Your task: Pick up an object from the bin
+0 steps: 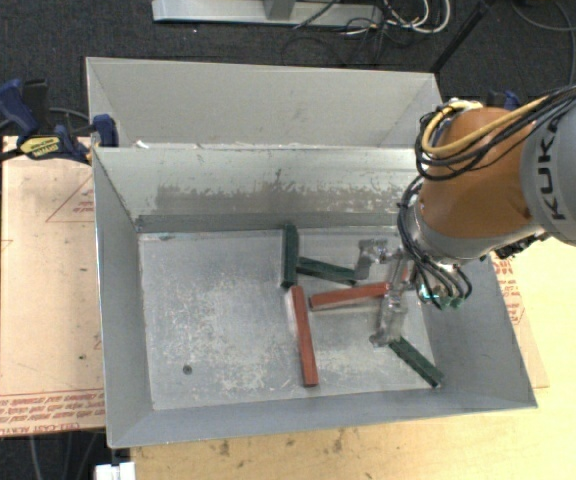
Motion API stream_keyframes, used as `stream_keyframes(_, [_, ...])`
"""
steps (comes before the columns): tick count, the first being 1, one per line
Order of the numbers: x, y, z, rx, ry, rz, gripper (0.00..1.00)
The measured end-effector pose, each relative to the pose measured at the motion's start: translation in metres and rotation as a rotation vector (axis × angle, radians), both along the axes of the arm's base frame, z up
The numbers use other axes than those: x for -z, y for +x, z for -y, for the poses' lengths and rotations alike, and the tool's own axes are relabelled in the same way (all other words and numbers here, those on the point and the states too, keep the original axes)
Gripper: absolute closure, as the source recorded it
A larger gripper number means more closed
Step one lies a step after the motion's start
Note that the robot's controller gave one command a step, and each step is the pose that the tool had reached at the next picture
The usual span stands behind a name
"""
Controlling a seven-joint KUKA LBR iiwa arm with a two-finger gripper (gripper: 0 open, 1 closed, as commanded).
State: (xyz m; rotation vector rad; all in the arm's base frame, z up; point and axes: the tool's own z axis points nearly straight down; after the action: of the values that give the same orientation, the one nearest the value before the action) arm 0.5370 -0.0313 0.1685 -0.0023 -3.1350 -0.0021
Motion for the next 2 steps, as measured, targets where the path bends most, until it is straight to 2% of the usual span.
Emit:
stream_keyframes(1, [0.101, 0.061, -0.018, -0.031, 0.000, 0.010, 0.00])
stream_keyframes(2, [0.067, 0.093, 0.041, -0.214, -0.004, 0.014, 0.00])
